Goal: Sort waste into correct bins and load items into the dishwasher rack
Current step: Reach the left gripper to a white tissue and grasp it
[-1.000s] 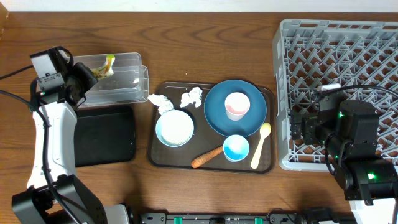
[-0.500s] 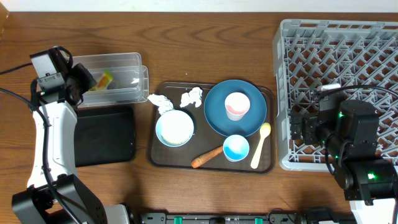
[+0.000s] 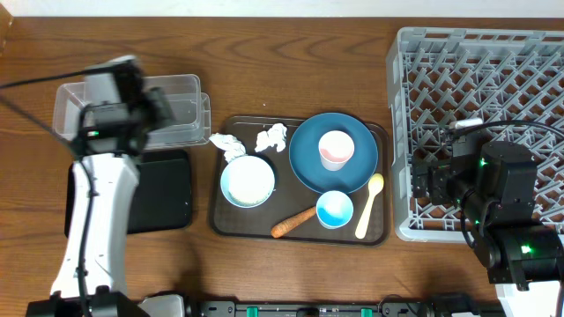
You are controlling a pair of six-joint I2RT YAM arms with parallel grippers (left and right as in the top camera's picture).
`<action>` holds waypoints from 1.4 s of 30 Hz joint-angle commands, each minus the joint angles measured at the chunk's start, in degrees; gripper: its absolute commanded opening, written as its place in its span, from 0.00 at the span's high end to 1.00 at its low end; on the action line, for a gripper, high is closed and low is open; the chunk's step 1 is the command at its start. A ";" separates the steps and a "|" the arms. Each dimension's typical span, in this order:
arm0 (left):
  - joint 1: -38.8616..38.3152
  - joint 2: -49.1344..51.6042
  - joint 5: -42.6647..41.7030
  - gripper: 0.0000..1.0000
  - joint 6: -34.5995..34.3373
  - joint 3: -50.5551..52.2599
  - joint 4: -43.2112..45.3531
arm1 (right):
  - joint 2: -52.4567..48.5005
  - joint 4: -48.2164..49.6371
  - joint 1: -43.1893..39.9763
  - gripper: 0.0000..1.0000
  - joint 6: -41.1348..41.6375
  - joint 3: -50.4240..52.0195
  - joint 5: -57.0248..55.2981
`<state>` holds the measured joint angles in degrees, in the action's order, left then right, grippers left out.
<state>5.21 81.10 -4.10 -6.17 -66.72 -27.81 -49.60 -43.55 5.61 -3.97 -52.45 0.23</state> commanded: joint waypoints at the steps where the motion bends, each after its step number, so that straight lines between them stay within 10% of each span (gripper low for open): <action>1: -6.56 1.27 0.35 0.49 3.41 -0.48 -0.85 | 0.09 -0.22 0.63 0.01 0.52 -1.07 0.02; 28: -21.53 25.22 6.08 0.44 2.51 -0.48 -4.20 | 0.09 -1.49 0.63 0.01 0.50 -1.07 0.00; 42: -21.53 24.26 6.12 0.91 2.54 -0.55 -2.82 | 0.09 -1.57 0.63 0.01 0.50 -1.07 0.00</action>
<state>-16.23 106.41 1.54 -4.08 -66.72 -30.59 -49.60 -45.15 5.61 -3.97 -52.45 0.23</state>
